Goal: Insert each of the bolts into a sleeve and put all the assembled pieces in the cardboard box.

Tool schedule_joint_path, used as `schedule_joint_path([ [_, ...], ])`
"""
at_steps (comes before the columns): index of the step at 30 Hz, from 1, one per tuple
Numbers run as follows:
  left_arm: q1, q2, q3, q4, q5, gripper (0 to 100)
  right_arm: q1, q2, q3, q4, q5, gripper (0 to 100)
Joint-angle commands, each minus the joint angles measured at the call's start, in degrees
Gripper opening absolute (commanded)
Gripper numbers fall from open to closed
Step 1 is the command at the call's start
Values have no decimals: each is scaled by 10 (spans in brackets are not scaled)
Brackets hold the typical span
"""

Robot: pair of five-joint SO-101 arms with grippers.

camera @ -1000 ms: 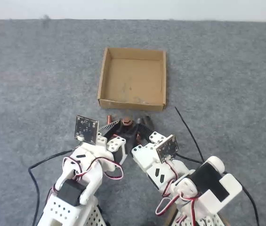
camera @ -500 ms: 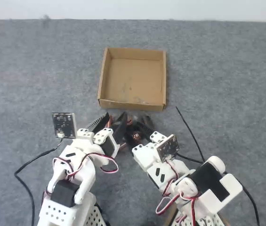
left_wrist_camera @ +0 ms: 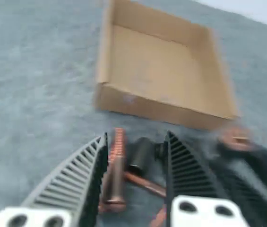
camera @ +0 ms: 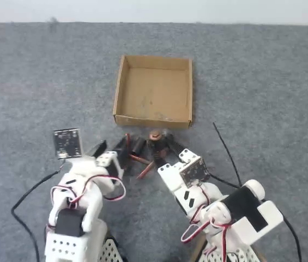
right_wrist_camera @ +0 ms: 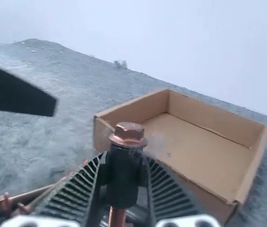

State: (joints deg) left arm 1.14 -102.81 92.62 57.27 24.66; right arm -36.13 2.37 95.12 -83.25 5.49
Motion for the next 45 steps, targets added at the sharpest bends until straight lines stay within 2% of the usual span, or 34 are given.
schedule_joint_path([
  [1,-53,-13,5,1,-8,172,29,-23,11,-16,11,6],
  [4,-72,-13,6,1,-9,105,29,-23,11,-16,11,6],
  [7,-72,-13,11,1,-40,4,27,-23,11,-16,11,6],
  [13,-70,-10,40,4,-59,11,26,-23,11,-13,11,6],
  [17,-73,-10,40,33,-105,11,30,-23,11,-12,11,6],
  [26,-74,-11,40,34,-111,11,30,-27,11,-16,11,6],
  [30,-74,-11,40,33,-111,11,36,-74,10,4,11,6],
  [36,-74,-11,39,33,-111,11,47,-225,2,185,11,6],
  [45,-74,-11,39,33,-111,11,47,-541,-58,625,8,6],
])
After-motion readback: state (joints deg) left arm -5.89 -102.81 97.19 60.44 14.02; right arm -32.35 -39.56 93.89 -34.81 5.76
